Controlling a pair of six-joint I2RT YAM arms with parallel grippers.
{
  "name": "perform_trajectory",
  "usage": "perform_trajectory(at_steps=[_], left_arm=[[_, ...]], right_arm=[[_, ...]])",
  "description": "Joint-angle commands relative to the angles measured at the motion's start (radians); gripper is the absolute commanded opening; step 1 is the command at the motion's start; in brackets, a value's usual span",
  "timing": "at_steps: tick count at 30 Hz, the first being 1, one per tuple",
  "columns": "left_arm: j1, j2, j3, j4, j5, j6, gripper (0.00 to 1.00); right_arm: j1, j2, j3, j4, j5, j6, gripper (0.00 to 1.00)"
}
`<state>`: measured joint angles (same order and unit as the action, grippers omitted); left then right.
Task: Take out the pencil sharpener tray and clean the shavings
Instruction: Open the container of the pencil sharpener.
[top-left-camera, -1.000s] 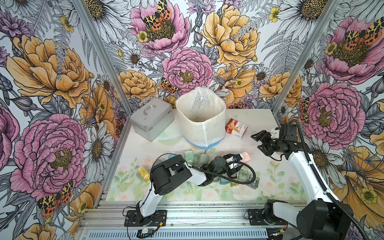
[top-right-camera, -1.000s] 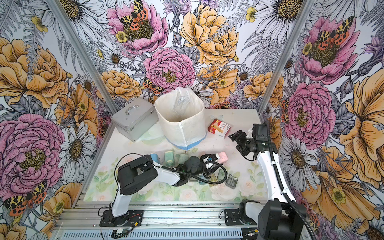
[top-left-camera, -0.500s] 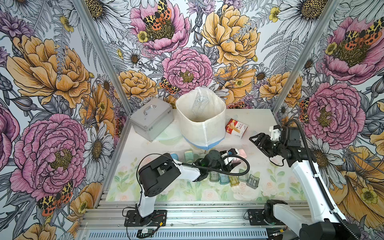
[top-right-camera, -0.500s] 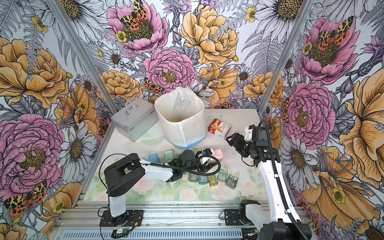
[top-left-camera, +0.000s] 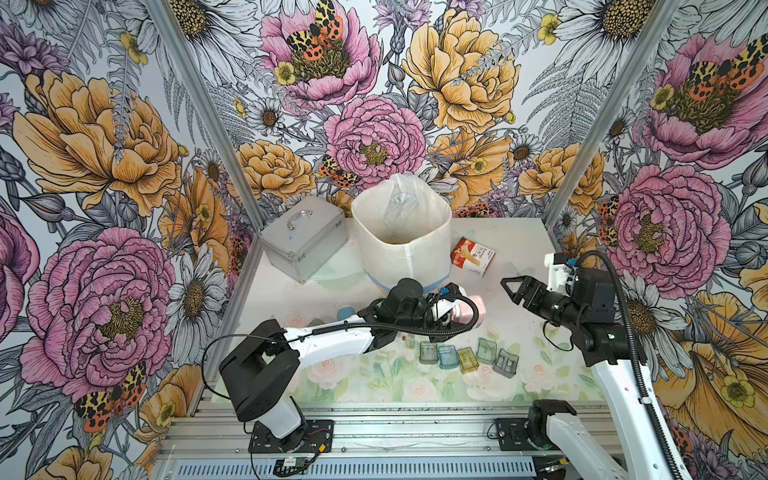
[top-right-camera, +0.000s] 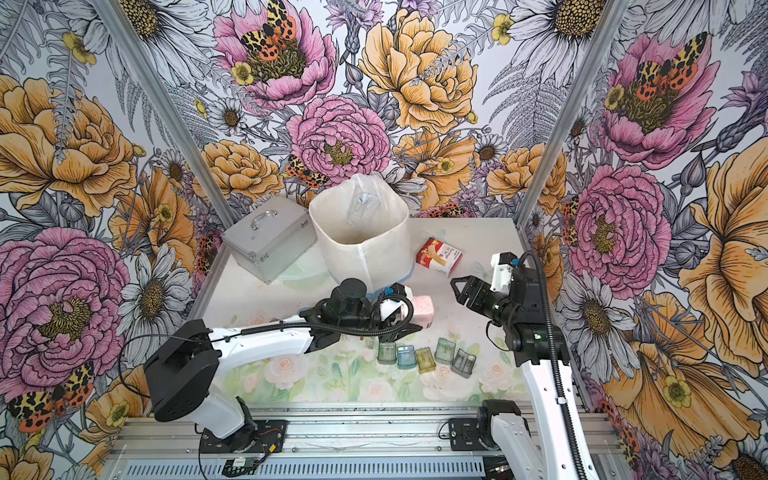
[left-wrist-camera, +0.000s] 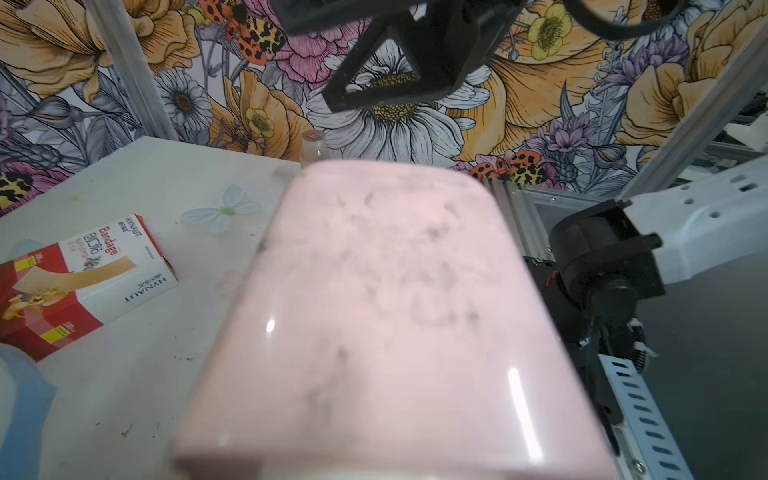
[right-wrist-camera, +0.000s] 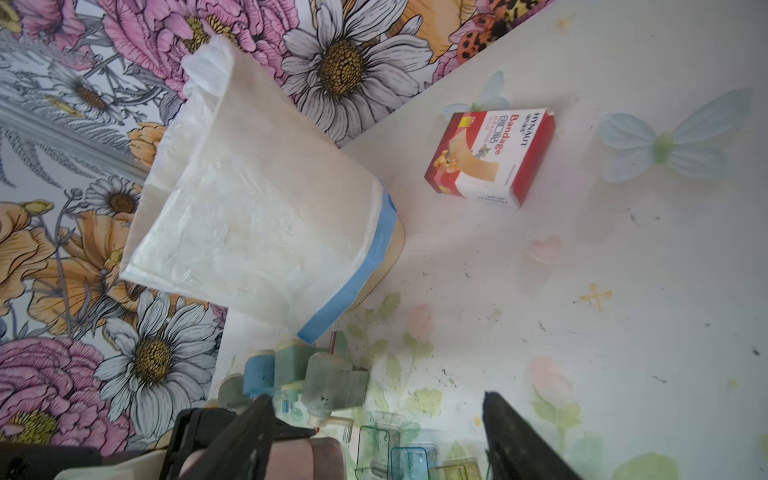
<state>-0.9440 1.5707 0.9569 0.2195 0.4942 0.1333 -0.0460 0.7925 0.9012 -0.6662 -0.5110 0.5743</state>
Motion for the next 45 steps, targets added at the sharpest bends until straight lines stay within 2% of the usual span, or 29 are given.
perform_trajectory(at_steps=[1, 8, 19, 23, 27, 32, 36, 45], left_arm=[[0.002, -0.056, 0.051, -0.198, 0.094, 0.025, 0.0], [0.003, -0.133, 0.119, -0.431, 0.185, 0.029, 0.0], [0.032, -0.388, 0.044, -0.46, 0.218, -0.015, 0.0], [0.071, -0.455, 0.036, -0.482, 0.269, -0.052, 0.0], [0.114, -0.518, 0.046, -0.509, 0.339, -0.1, 0.0], [0.191, -0.594, 0.064, -0.541, 0.434, -0.143, 0.0], [0.25, -0.604, 0.094, -0.554, 0.533, -0.175, 0.0], [0.398, -0.626, 0.101, -0.601, 0.709, -0.128, 0.0]], right_arm=[[0.013, -0.038, -0.023, 0.123, -0.1, -0.022, 0.79], [0.04, -0.115, -0.081, 0.275, -0.255, -0.013, 0.79], [0.168, -0.128, -0.068, 0.359, -0.413, -0.045, 0.8], [0.215, -0.111, -0.041, 0.359, -0.43, -0.049, 0.9], [0.256, -0.091, -0.007, 0.359, -0.471, -0.058, 0.94], [0.317, -0.061, 0.02, 0.358, -0.506, -0.085, 0.94], [0.378, -0.041, 0.048, 0.358, -0.499, -0.101, 0.93], [0.483, -0.018, 0.118, 0.348, -0.464, -0.134, 0.92]])
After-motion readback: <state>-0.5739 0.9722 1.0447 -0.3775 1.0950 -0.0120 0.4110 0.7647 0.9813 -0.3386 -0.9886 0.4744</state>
